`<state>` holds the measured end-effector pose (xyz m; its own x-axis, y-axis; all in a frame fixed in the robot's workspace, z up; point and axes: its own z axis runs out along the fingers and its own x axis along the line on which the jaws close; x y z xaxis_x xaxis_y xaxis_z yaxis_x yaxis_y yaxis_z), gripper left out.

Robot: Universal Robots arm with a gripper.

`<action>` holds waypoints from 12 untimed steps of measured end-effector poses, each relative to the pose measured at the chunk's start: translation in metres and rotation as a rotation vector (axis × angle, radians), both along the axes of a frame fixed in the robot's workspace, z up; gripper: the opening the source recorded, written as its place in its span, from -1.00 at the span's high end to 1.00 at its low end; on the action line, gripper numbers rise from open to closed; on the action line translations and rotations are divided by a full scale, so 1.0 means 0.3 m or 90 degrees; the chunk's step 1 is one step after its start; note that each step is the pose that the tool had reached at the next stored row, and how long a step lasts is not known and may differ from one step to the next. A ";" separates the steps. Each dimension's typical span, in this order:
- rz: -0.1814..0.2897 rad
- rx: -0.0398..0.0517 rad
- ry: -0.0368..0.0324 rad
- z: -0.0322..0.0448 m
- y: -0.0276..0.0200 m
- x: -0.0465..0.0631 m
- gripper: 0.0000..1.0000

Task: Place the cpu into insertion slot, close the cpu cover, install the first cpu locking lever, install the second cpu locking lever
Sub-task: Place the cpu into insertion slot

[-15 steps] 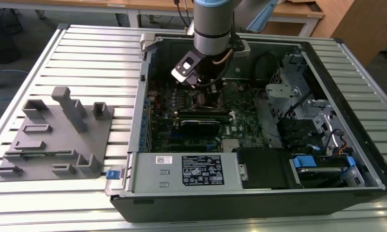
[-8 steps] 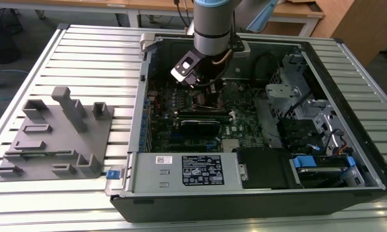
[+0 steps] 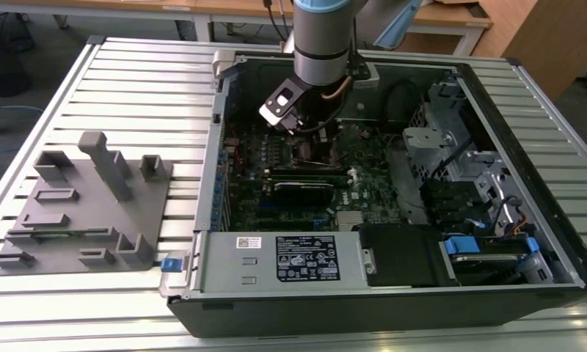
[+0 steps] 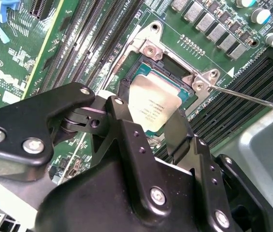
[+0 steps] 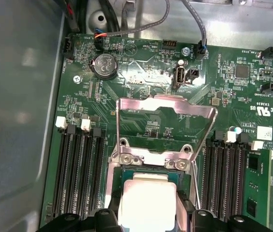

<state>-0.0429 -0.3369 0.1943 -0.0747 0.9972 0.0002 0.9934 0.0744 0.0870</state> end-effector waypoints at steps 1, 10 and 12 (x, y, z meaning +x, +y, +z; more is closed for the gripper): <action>0.000 0.0001 0.0000 0.000 0.000 0.000 -0.06; 0.000 0.0002 -0.0001 0.022 0.000 0.000 -0.06; 0.000 0.0003 -0.0001 0.023 0.000 0.000 -0.06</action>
